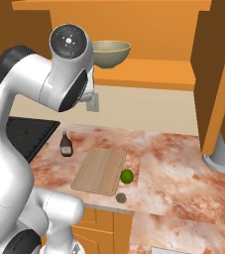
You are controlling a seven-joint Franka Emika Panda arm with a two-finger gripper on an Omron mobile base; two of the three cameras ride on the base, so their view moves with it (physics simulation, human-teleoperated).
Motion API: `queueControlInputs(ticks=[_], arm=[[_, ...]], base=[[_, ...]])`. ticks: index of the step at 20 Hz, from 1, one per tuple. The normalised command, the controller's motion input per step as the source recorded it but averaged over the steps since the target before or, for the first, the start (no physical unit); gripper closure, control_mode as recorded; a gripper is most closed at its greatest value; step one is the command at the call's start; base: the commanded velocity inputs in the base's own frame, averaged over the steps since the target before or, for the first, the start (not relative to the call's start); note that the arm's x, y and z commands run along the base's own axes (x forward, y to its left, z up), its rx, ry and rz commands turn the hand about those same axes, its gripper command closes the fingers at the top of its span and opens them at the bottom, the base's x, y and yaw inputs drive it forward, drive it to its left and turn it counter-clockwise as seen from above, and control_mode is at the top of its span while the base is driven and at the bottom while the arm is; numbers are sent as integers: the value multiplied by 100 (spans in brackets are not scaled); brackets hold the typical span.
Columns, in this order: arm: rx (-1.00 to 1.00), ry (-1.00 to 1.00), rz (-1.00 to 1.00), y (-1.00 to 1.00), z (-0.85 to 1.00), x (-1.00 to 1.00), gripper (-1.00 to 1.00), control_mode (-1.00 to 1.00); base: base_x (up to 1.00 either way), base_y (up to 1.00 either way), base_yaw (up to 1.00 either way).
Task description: Open the cabinet. Place the bowl and condiment on the counter. Then place the lime and garlic on the cutting board.
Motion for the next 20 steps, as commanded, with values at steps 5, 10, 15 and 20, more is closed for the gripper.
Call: queueControlInputs(ticks=[5, 10, 15, 20], arm=[[0, 0, 0, 0, 0, 11, -100, -100], [2, 0, 0, 0, 0, 13, -100, -100], [2, 0, 0, 0, 0, 15, -100, -100], [1, 0, 0, 0, 0, 20, -100, -100]], base=[[0, 0, 0], [0, 0, 0], [0, 0, 0], [0, 0, 0]])
